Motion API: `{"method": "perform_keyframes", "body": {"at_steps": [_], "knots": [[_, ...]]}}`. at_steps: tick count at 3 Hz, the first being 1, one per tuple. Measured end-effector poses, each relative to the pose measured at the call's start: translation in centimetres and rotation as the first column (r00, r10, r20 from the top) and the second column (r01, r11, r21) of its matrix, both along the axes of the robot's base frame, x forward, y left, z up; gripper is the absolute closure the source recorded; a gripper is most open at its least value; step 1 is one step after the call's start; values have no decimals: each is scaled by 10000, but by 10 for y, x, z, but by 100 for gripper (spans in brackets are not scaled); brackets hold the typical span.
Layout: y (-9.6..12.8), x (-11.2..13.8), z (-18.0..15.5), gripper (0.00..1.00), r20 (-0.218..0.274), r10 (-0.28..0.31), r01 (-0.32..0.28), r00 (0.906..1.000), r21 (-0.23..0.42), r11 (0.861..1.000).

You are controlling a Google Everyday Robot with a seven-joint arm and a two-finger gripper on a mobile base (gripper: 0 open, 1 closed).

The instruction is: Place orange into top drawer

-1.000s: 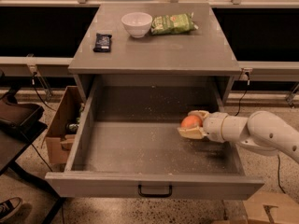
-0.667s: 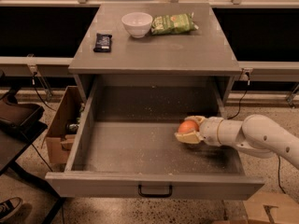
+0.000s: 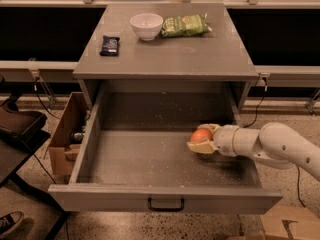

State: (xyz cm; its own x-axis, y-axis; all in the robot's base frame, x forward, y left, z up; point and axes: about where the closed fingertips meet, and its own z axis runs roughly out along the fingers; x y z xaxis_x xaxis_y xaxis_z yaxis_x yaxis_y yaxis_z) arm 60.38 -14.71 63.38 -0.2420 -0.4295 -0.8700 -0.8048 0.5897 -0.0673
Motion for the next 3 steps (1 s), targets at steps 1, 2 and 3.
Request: {"method": "perform_keyframes", "body": {"at_steps": [1,2,3], "knots": [[0,0,0,36,0,0,0,10000,0,10000],[0,0,0,11,0,1,-1,10000,0,10000],[0,0,0,0,0,1,-1,10000,0,10000]]}}
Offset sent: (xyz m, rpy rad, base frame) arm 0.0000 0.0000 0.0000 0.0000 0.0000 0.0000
